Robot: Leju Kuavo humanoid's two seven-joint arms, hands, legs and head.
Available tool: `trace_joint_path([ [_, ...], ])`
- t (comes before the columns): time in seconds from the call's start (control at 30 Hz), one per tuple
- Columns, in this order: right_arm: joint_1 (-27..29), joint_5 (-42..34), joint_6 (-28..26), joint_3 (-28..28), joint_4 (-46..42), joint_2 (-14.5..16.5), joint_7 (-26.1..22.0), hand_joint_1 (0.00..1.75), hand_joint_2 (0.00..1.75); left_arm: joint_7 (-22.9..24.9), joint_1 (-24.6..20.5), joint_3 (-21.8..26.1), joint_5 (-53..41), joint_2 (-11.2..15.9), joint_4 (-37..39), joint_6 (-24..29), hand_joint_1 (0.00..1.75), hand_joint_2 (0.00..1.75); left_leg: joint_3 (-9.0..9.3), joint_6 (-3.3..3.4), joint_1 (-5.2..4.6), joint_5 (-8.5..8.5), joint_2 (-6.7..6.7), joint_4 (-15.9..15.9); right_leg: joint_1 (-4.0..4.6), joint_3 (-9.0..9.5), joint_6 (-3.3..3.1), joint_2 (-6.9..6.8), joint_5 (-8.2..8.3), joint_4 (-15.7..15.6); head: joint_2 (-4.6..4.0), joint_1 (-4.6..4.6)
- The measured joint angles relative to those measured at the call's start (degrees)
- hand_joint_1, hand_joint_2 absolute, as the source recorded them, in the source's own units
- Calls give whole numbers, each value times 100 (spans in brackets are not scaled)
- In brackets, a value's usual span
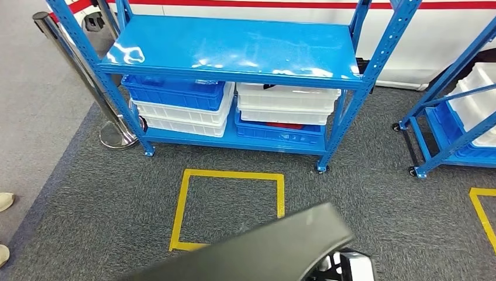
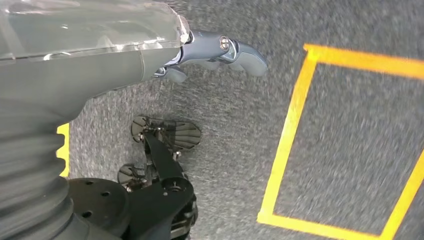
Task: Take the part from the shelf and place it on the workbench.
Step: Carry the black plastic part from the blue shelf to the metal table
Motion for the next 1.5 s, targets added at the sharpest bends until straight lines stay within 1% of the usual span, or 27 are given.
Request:
trace_joint_path([
  [0.03, -52, -20, 114, 98, 81, 38, 0, 171, 175, -3, 10, 12, 2, -1, 0, 3, 0, 175, 0, -8, 0, -9, -71, 25, -3, 99, -10, 26, 214, -252, 0, 1],
  [0.1, -170, -87, 296, 230, 224, 122, 1, 171, 175, -5, 18, 37, 7, -12, 0, 8, 0, 175, -36, -42, -2, -42, -210, 110, -17, 382, -46, 248, 591, -950, 0, -1],
  [0.17, -248, -145, 432, 314, 326, 186, 1, 171, 175, -6, 20, 60, 13, -25, 1, 13, 0, 175, -122, -94, 16, -55, -329, 189, -27, 513, -63, 451, 672, -1308, 0, -5],
  [0.2, -268, -162, 471, 344, 359, 210, 1, 171, 175, -6, 23, 69, 15, -28, 1, 16, 0, 175, -162, -121, 23, -50, -375, 211, -23, 517, -64, 471, 653, -1333, 0, -7],
  [0.27, -313, -176, 502, 387, 403, 251, 0, 171, 175, -5, 53, 84, 16, -28, 1, 21, 0, 175, -196, -179, 50, -21, -461, 193, -10, 511, -88, 395, 660, -1360, 0, -4],
  [0.3, -345, -179, 512, 409, 427, 277, 1, 171, 175, -3, 72, 91, 16, -28, 2, 29, 0, 175, -207, -206, 48, -30, -450, 200, -20, 525, -109, 335, 677, -1391, 0, -5],
  [0.37, -410, -180, 534, 452, 472, 356, 2, 171, 175, 8, 89, 105, 16, -33, 7, 58, 0, 175, -323, -278, 39, -205, -227, 451, -47, 563, -155, 187, 713, -1466, 0, -31],
  [0.43, -458, -182, 535, 490, 507, 437, 2, 171, 175, 31, 72, 116, 13, -39, 11, 88, 0, 175, -618, -350, 59, -558, 65, 1108, -45, 582, -175, 18, 720, -1488, 0, -55],
  [0.5, -502, -190, 510, 538, 531, 488, 3, 171, 175, 52, 66, 123, 4, -38, 10, 103, 0, 175, -853, -411, 103, -733, 157, 1641, -44, 579, -180, -148, 713, -1484, 0, -56],
  [0.53, -522, -194, 495, 563, 537, 504, 3, 171, 175, 60, 74, 126, -1, -36, 10, 106, 0, 175, -832, -436, 123, -668, 181, 1627, -50, 579, -176, -219, 710, -1482, 0, -56],
  [0.57, -539, -196, 478, 584, 540, 517, 3, 171, 175, 67, 80, 128, -8, -32, 9, 108, 0, 175, -699, -455, 141, -513, 219, 1394, -58, 584, -168, -285, 704, -1480, 0, -57],
  [0.63, -560, -197, 439, 608, 536, 542, 2, 171, 175, 78, 76, 130, -31, -23, 9, 116, 0, 175, -256, -460, 140, -172, 421, 586, -62, 607, -134, -401, 689, -1478, 0, -58],
  [0.7, -573, -195, 406, 620, 526, 560, 3, 171, 175, 84, 61, 130, -57, -18, 9, 127, 0, 175, -11, -390, 98, -45, 564, 106, -48, 625, -77, -493, 684, -1479, 0, -54],
  [0.73, -576, -194, 396, 625, 523, 565, 4, 171, 175, 86, 61, 130, -63, -16, 9, 135, 0, 175, -11, -344, 71, -62, 559, 74, -42, 629, -44, -534, 687, -1483, 0, -51],
  [0.8, -580, -192, 377, 634, 514, 569, 4, 171, 175, 90, 81, 131, -66, -9, 9, 152, 0, 175, -33, -254, 75, -27, 452, 58, -52, 642, 29, -568, 673, -1477, 0, -48],
  [0.87, -579, -184, 349, 639, 494, 569, 4, 171, 175, 87, 92, 132, -69, -9, 10, 160, 0, 175, -24, -169, 96, 22, 354, 11, -64, 577, 71, -372, 510, -1285, 0, -42],
  [0.93, -561, -166, 321, 640, 480, 565, 4, 171, 175, 66, 78, 132, -79, -13, 11, 161, 0, 175, -36, -116, 97, 54, 249, -4, -57, 292, 59, -103, 145, -655, 0, -34],
  [0.97, -546, -151, 309, 640, 480, 563, 3, 171, 175, 48, 71, 132, -83, -13, 11, 160, 0, 175, -52, -103, 88, 62, 186, 0, -50, 111, 49, -43, -19, -278, 0, -32],
  [1.0, -532, -131, 293, 642, 480, 560, 2, 171, 175, 27, 71, 132, -87, -13, 11, 157, 0, 175, -64, -96, 79, 67, 117, 5, -45, -24, 42, -15, -95, -4, 0, -32],
  [1.03, -521, -105, 267, 645, 480, 558, 2, 171, 175, 2, 76, 132, -88, -12, 11, 146, 0, 175, -72, -93, 71, 70, 42, 16, -44, -69, 33, -2, -56, 81, -1, -33],
  [1.1, -512, -52, 172, 666, 480, 556, 35, 171, 175, -54, 84, 132, -90, -10, 11, 104, 0, 175, -80, -107, 69, 61, -111, 60, -52, 143, 9, 55, 296, -365, -1, -32],
  [1.17, -506, -8, 18, 716, 491, 556, 148, 171, 175, -113, 79, 132, -107, -9, 11, 52, 0, 175, -131, -154, 64, 32, -257, 150, -78, 440, -13, 292, 577, -1013, -1, -35],
  [1.23, -483, 9, -121, 775, 527, 552, 247, 171, 175, -176, 72, 132, -129, -9, 11, 8, 0, 175, -216, -228, 78, 25, -380, 217, -78, 526, -27, 442, 612, -1268, 0, -36],
  [1.3, -476, -6, -225, 809, 583, 555, 280, 171, 175, -247, 87, 132, -143, -6, 11, -30, 0, 175, -272, -302, 111, 48, -472, 219, -66, 516, -70, 342, 628, -1297, 0, -31],
  [1.37, -495, -51, -330, 821, 654, 570, 328, 171, 175, -300, 99, 132, -161, -9, 12, -57, 0, 175, -357, -359, 101, -44, -289, 365, -80, 530, -129, 207, 656, -1336, 0, -44],
  [1.43, -510, -145, -431, 824, 756, 581, 398, 171, 175, -317, 57, 132, -183, -14, 13, -76, 0, 175, -619, -405, 87, -348, 36, 931, -69, 539, -162, 49, 664, -1357, 0, -68],
  [1.5, -547, -247, -510, 814, 920, 587, 440, 171, 175, -301, -1, 132, -213, -15, 13, -86, 0, 175, -924, -431, 95, -610, 167, 1594, -43, 533, -175, -121, 659, -1356, 0, -78],
])
